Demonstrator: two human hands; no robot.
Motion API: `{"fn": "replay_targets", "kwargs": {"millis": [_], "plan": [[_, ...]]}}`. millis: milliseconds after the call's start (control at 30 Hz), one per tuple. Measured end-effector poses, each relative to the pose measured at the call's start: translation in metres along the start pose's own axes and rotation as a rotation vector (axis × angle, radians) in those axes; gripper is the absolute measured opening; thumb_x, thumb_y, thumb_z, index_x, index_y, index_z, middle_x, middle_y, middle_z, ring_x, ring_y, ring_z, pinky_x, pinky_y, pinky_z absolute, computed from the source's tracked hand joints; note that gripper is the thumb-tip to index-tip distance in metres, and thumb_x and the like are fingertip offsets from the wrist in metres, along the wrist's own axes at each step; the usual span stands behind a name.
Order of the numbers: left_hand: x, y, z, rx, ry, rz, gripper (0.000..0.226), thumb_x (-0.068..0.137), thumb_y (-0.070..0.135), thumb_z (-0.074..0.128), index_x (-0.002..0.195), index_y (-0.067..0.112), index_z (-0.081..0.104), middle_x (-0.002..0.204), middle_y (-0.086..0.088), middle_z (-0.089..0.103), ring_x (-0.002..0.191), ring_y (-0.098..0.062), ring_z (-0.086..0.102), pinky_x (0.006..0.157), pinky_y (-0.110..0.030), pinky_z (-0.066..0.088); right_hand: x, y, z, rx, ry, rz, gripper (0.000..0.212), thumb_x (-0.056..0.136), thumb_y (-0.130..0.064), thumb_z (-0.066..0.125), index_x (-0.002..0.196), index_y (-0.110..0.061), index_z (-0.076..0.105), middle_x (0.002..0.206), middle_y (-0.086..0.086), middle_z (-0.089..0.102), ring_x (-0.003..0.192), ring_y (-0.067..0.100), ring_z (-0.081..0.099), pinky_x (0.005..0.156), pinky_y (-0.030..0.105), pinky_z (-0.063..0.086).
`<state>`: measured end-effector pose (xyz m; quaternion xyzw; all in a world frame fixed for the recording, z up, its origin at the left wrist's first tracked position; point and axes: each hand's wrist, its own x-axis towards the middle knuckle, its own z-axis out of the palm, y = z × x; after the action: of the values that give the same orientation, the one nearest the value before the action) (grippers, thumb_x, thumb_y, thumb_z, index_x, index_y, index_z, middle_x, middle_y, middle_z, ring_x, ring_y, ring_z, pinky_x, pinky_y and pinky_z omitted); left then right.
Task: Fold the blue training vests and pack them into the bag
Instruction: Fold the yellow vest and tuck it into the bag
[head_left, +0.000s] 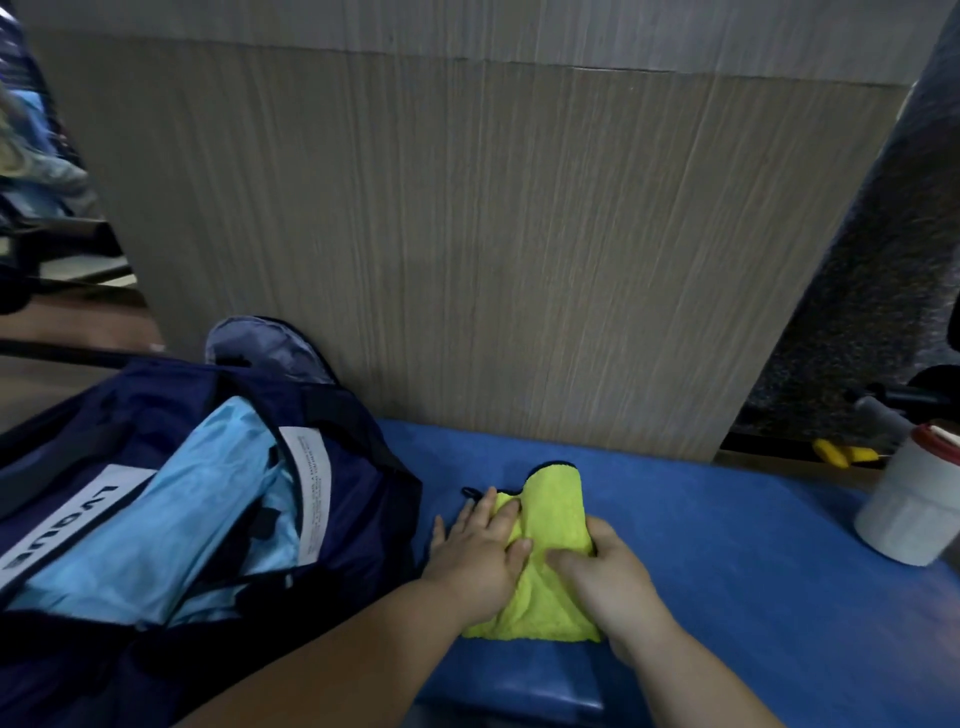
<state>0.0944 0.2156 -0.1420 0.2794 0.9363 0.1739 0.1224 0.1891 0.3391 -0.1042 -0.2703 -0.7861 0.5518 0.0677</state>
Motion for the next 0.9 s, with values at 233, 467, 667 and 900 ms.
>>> {"fn": "replay_targets", "kwargs": {"millis": [233,467,667,900], "plan": [[-0.013,0.007,-0.004,-0.396,0.077,-0.03,0.056,0.102,0.054,0.023,0.154,0.034,0.018,0.164,0.005,0.002,0.15,-0.017,0.009,0.121,-0.041,0.001,-0.01,-0.012,-0.001,0.031,0.019,-0.079,0.025,0.09,-0.01,0.057,0.103,-0.031,0.057,0.095,-0.002,0.067,0.09,0.018,0.063,0.084,0.04,0.053],[-0.024,0.0,-0.047,-1.027,0.027,-0.228,0.079,0.09,0.072,0.034,0.152,0.027,0.012,0.144,-0.002,0.044,0.127,-0.024,0.048,0.109,-0.042,0.038,-0.019,-0.038,0.008,0.285,-0.082,-0.162,0.031,0.091,-0.005,0.058,0.11,-0.029,0.063,0.094,-0.001,0.075,0.088,0.021,0.071,0.073,0.039,0.056],[-0.054,-0.035,-0.101,-0.937,0.209,-0.22,0.06,0.099,0.057,0.035,0.147,0.023,0.026,0.134,-0.002,0.05,0.119,-0.023,0.051,0.102,-0.036,0.042,-0.028,-0.072,0.048,0.477,-0.195,-0.231,0.034,0.092,-0.004,0.057,0.112,-0.031,0.061,0.094,-0.005,0.075,0.087,0.017,0.072,0.076,0.041,0.056],[-0.101,-0.093,-0.177,-0.591,0.579,-0.264,0.05,0.099,0.035,0.046,0.146,0.026,0.029,0.128,-0.009,0.056,0.113,-0.033,0.054,0.093,-0.037,0.045,-0.045,-0.123,0.127,0.523,-0.241,-0.321,0.02,0.095,-0.01,0.057,0.1,-0.03,0.057,0.09,-0.006,0.07,0.08,0.009,0.067,0.069,0.026,0.055]]}}
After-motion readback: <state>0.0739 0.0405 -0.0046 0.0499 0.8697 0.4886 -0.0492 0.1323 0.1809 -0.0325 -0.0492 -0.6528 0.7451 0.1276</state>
